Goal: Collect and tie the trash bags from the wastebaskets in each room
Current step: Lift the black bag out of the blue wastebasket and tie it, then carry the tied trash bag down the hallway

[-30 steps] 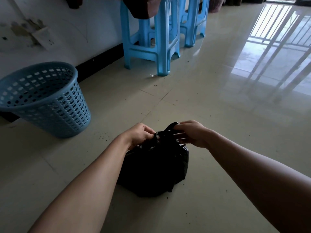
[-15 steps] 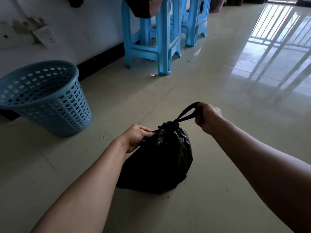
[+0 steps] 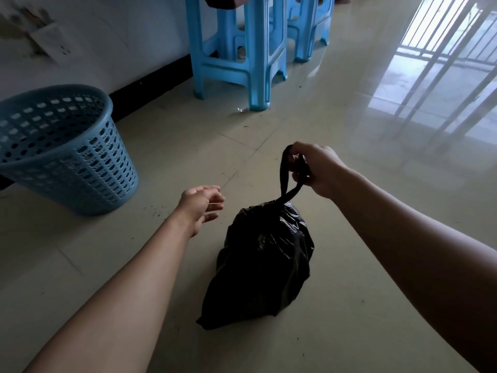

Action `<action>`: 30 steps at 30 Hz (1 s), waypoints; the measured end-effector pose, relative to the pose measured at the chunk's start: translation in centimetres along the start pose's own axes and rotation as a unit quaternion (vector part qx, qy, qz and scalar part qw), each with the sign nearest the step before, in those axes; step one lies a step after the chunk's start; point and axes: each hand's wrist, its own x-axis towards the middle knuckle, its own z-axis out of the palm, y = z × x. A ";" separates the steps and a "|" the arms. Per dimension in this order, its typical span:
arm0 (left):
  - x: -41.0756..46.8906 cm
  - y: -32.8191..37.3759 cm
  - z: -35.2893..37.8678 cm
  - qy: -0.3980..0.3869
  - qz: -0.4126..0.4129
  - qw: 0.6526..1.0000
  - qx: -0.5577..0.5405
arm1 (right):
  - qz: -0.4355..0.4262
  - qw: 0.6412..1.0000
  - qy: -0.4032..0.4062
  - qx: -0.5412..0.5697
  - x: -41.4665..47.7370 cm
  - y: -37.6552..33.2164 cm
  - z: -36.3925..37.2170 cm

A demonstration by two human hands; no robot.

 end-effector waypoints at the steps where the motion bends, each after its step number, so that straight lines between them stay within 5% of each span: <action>1: 0.6 -0.1 0.1 0.034 0.006 0.999 0.010 | -0.013 1.000 -0.014 -0.007 -0.1 0.0 0.6; 5: 1.8 -2.0 -0.4 0.080 0.013 0.988 0.129 | -0.052 0.998 0.011 -0.047 -0.4 1.0 1.6; 13: -9.0 -2.2 -3.7 0.036 -0.137 0.945 0.297 | 0.030 0.970 0.065 -0.231 -7.6 0.5 0.7; 22: -23.3 15.3 -3.9 -0.023 -0.140 0.906 0.400 | 0.128 0.892 0.023 -0.432 -19.7 -13.1 -3.2; 30: -36.2 32.8 4.8 -0.131 -0.088 0.851 0.501 | 0.176 0.846 0.058 -0.500 -35.1 -27.6 -13.4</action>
